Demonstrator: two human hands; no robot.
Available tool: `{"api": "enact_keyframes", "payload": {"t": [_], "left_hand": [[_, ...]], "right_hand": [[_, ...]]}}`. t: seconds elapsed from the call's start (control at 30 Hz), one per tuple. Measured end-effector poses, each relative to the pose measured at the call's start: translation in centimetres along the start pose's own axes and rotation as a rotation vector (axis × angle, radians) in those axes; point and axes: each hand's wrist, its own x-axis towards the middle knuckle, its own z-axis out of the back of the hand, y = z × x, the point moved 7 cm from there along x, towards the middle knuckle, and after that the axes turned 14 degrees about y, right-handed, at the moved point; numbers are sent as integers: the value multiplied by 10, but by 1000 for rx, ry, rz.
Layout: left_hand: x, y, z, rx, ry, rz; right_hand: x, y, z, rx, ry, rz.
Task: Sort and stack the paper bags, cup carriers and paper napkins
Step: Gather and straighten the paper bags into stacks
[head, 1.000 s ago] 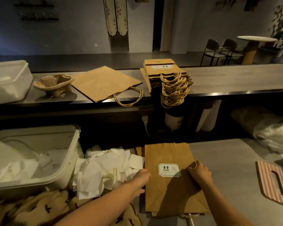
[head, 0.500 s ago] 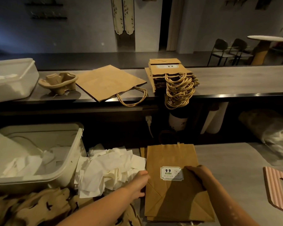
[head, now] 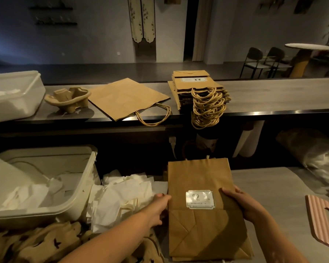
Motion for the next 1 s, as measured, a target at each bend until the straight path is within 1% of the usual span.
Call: {"api": "enact_keyframes", "payload": {"t": [0.13,0.23,0.3,0.37,0.47,0.53,0.6,0.7,0.83,0.9,1.0], "left_hand": [[-6,-10,12,-126,-59,-37],[-16,-14,9,-239,-37,-65],[-26,-21,4,-287,-29,-135],[-38,-35,-2,-319,-3,-256],[-56,-59,-12,-270,131,-412],[-69,-66,-10,-185,160,-481],[-80,-68,1,-117,113,-526],[-93,-68,20,-60,51,-541],[-107,-68,37,-112,66,-573],[-116,-69,42,-148,85,-594],[-128,-72,54,-167,64,-649]], "right_hand": [[-18,9,-3,76,69,72],[-30,10,1,84,99,93],[-36,8,3,117,109,117],[-42,8,1,137,109,130],[-49,9,-10,141,119,134],[-51,14,-21,112,119,143],[-52,22,-32,56,103,171],[-54,33,-49,-31,73,226],[-62,42,-69,-81,46,316],[-66,42,-76,-101,21,320],[-75,45,-87,-148,-10,332]]}}
